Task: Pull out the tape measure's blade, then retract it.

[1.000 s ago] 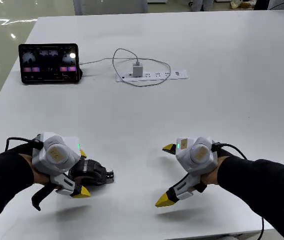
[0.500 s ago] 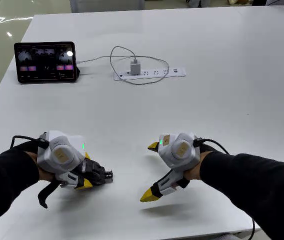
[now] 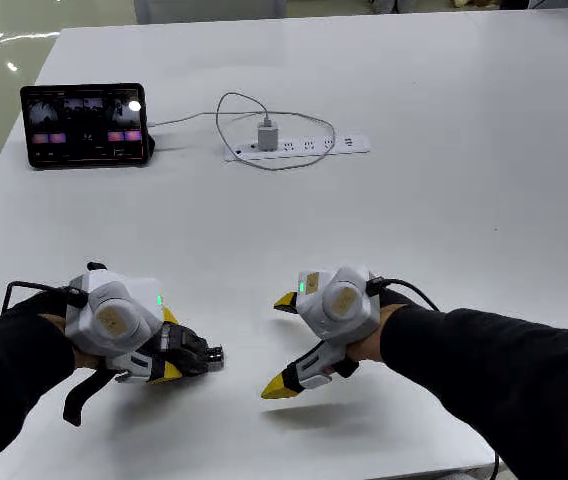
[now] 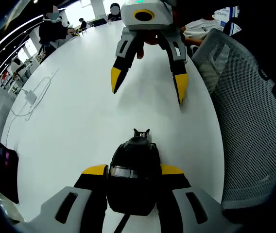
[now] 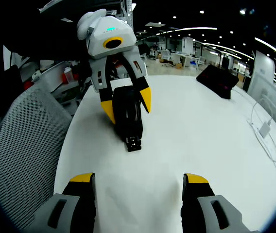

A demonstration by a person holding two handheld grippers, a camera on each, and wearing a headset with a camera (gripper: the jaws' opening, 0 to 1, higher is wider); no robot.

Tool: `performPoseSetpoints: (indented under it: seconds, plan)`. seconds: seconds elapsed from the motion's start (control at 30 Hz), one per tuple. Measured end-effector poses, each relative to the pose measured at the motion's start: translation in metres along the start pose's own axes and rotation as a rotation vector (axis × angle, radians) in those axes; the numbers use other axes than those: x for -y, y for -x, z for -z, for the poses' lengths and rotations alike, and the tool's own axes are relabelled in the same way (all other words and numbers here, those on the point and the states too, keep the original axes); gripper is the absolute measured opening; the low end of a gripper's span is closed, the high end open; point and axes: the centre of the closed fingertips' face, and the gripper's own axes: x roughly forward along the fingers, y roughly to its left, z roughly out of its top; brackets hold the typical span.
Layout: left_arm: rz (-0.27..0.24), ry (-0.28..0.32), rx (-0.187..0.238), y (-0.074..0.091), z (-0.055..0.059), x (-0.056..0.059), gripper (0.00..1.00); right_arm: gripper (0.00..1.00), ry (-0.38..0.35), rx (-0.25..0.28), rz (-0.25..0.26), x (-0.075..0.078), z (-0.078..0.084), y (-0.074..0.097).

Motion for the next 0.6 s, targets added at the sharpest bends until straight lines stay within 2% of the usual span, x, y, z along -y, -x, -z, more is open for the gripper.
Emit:
performPoseSetpoints:
  seconds: [0.1, 0.3, 0.6]
  plan:
    - [-0.001, 0.000, 0.001, -0.001, 0.000, -0.001, 0.34, 0.71, 0.013, -0.005, -0.013, -0.006, -0.006, -0.011]
    - [-0.007, 0.018, -0.005, -0.003, 0.001, -0.002, 0.34, 0.67, 0.037, 0.017, -0.029, -0.007, -0.023, -0.019]
    - [-0.009, 0.045, -0.001, -0.003, 0.001, -0.002, 0.34, 0.57, 0.058, 0.024, -0.035, -0.002, -0.028, -0.028]
